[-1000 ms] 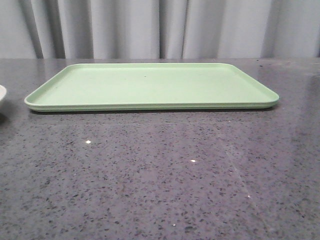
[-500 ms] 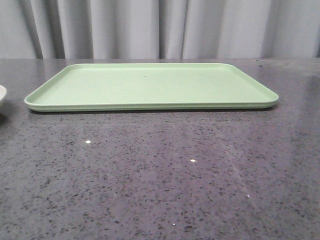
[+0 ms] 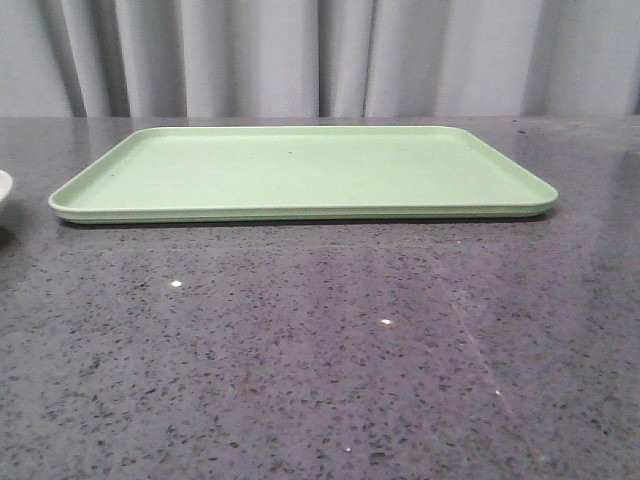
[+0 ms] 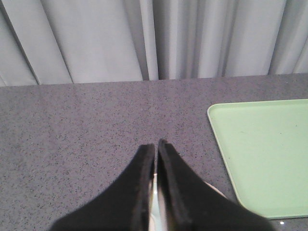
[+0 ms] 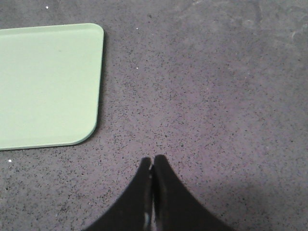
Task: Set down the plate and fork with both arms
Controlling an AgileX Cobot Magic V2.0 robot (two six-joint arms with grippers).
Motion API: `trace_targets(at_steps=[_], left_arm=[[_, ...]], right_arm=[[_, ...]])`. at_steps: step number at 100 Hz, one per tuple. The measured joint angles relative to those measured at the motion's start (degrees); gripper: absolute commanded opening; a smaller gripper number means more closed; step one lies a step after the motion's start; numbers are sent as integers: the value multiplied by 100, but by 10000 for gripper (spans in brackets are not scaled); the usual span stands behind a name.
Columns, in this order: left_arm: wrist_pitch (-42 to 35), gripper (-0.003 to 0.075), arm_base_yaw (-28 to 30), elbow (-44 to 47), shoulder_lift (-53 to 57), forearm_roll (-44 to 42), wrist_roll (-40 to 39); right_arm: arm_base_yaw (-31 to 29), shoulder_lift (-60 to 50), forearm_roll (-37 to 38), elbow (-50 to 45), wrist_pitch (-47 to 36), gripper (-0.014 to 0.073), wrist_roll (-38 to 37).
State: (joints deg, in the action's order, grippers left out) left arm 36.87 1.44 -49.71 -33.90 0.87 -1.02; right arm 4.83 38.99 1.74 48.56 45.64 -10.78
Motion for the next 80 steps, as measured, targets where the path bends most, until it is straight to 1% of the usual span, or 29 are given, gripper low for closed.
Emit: trace_targets(at_steps=[8,13,14,15,16,20,25,29,59,69,74,80], left_arm=[[9,251,0,-3,-106,0,0],[9,325,0,-13,-147,0,0],[9,325,0,-13,-165,0,0],[9,349,0,-13,-160,0,0],[9,349,0,-13,-173,0,0],[9,389,0,-13,-184,0,0],[9,399,0,-13,-193,0,0],[9,399,0,-13,-193,0,0],[13,399,0,-13,-193,0,0],[143,399,0,-13,-217,-87,0],[265,399,9,-13,-256,-281,-119],[430,399,33,-15,-310,-592,-483]], right_arm=[[0,39,0,9,14,177,0],[0,51,0,9,14,290,0],[0,51,0,9,14,304,0],[0,51,0,13,14,318,0],[0,51,0,13,14,346,0],[0,51,0,23,19,425,0],[0,51,0,23,28,494,0],[0,51,0,23,28,527,0],[0,51,4,23,-104,527,0],[0,51,4,23,-114,527,0],[0,51,4,23,-114,527,0],[0,51,4,23,-114,527,0]])
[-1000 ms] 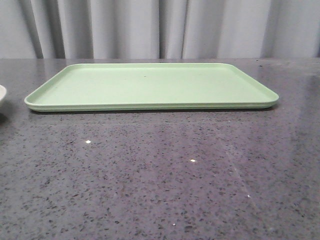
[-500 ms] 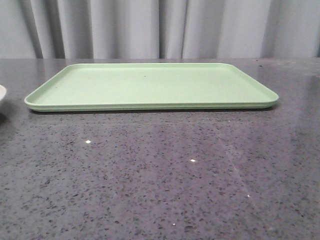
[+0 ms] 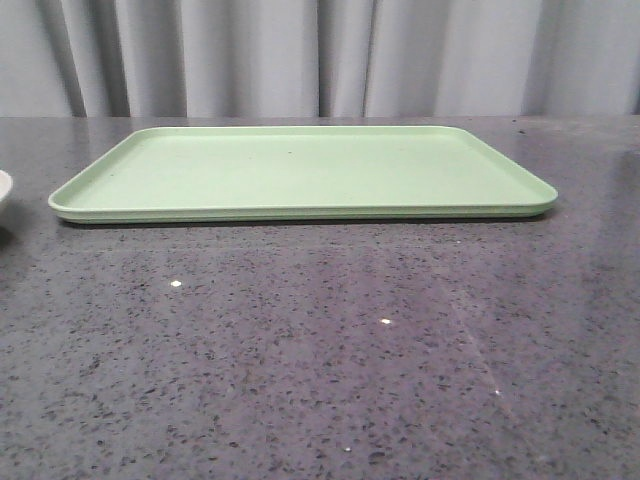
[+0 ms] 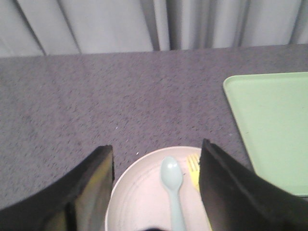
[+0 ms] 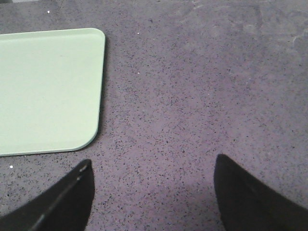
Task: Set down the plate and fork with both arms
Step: 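Move the left gripper down to the rim of the cream plate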
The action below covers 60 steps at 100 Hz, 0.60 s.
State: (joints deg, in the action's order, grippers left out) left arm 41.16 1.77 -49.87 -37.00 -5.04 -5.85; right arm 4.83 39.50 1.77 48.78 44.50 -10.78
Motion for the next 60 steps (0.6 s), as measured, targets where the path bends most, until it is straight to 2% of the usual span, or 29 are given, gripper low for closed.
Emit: trace_targets(at_steps=[18,44,60], left_arm=[[500,399,268,0,-305,-636,-627],[537,399,788,0,-1025,-717,-686],[512,399,882,0,-1536,-721,-696]], right_arm=[[0,0,0,0,0,527,0],[0,0,0,0,0,527,0],[0,0,0,0,0,527,0]])
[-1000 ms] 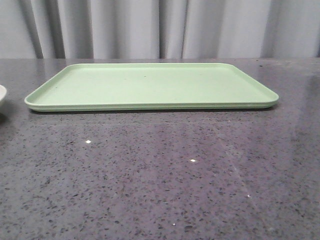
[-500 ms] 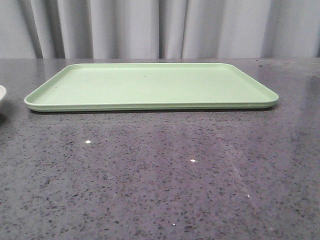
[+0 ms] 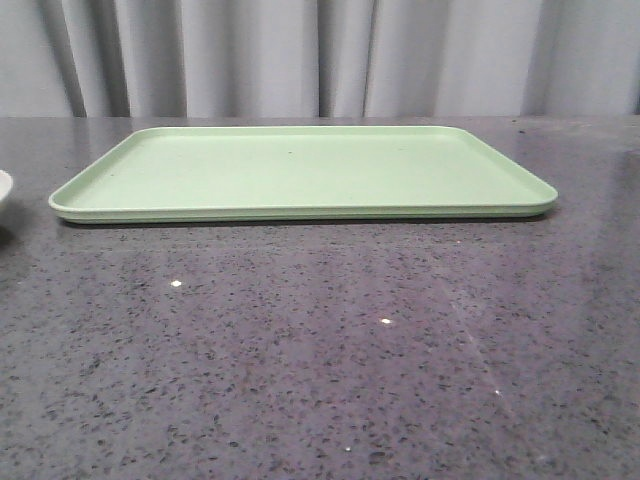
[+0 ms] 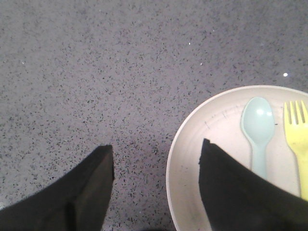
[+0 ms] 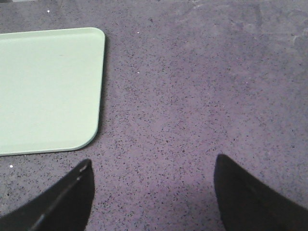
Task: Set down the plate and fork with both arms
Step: 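Move the left gripper down to the rim of the cream plate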
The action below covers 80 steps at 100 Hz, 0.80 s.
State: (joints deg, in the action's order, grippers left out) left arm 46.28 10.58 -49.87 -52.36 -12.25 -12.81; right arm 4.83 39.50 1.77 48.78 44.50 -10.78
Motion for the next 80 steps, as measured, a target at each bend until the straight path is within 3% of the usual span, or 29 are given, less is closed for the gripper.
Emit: trace_targets(at_steps=[80], left_arm=[[-46,399,8,0,-1631,-9,-11]], right_arm=[[0,0,0,0,20,527,0]])
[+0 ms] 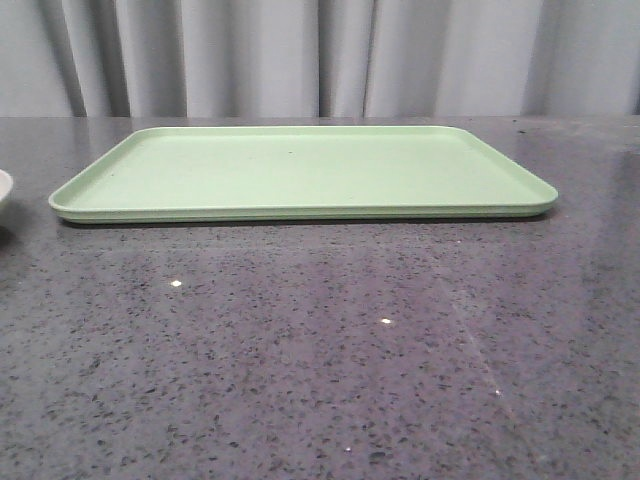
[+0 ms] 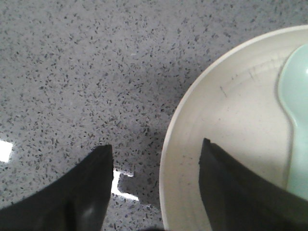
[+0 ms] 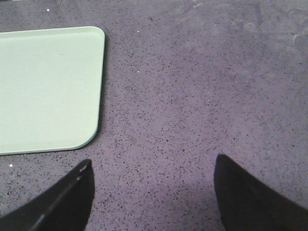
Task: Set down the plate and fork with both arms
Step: 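Move the left gripper down to the rim of the cream plate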
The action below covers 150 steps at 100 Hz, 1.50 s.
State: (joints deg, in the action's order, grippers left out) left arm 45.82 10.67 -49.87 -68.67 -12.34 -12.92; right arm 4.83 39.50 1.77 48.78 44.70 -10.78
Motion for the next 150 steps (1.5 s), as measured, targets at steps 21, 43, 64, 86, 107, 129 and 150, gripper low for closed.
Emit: trace_targets(at_steps=[21,43,64,86,107,129,150], left_arm=[[0,399,0,0,-362,0,0],[0,373,0,-10,-630,0,0],[0,239,0,-10,-663,11,0],[0,55,0,-10,-663,22,-10],[0,-20,0,-37,-663,34,-10],[0,-20,0,-47,-663,81,-10],[35,-20,13,-47,-598,454,185]], right_arm=[[0,0,0,0,0,527,0],[0,0,0,0,0,527,0],[0,0,0,0,0,527,0],[0,0,0,0,0,527,0],[0,0,0,0,0,527,0],[0,0,0,0,0,527,0],[0,0,0,0,0,527,0]])
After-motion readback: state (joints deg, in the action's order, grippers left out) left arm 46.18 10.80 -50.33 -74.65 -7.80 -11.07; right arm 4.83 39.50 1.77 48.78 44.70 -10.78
